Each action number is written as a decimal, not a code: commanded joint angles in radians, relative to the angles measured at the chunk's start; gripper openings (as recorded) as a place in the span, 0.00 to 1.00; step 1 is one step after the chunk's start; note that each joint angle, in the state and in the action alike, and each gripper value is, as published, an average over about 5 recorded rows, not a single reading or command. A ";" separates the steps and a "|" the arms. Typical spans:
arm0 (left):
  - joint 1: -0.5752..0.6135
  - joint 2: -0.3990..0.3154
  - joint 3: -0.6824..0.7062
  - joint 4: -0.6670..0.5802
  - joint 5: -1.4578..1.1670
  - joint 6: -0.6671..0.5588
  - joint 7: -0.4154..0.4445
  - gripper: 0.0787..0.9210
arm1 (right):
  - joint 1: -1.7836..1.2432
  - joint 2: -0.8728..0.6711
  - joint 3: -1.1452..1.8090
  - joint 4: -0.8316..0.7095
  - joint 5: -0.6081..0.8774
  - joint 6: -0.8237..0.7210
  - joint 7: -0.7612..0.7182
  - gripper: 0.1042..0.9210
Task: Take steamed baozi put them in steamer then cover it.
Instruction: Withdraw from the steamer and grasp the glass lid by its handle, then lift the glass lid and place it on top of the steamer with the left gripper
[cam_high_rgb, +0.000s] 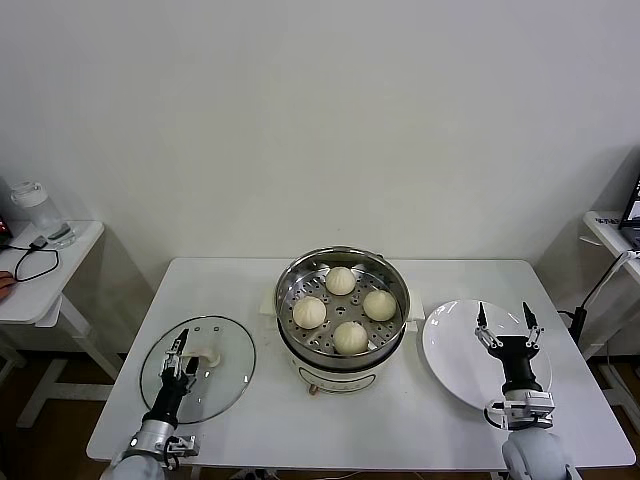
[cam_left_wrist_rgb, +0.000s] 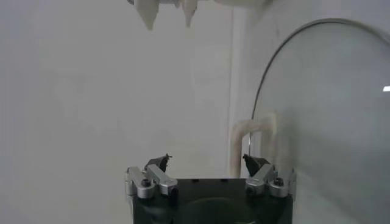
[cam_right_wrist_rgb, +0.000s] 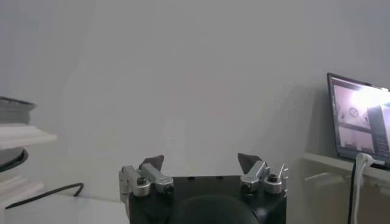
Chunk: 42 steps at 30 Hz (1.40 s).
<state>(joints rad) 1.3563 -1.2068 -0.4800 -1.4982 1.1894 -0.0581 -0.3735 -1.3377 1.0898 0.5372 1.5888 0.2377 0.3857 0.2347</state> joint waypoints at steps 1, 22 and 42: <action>-0.034 0.000 0.011 0.025 -0.001 0.004 -0.001 0.88 | -0.002 0.003 0.004 -0.001 -0.008 0.003 -0.002 0.88; -0.059 -0.011 0.012 0.096 -0.002 -0.007 0.006 0.58 | 0.002 -0.013 0.015 0.009 -0.009 0.005 -0.001 0.88; 0.054 0.058 -0.120 -0.310 -0.132 0.047 0.079 0.13 | 0.005 -0.011 0.004 0.018 -0.020 0.007 -0.004 0.88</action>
<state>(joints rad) 1.3345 -1.1935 -0.4987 -1.4845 1.1377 -0.0655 -0.3476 -1.3344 1.0787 0.5410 1.6064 0.2201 0.3929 0.2312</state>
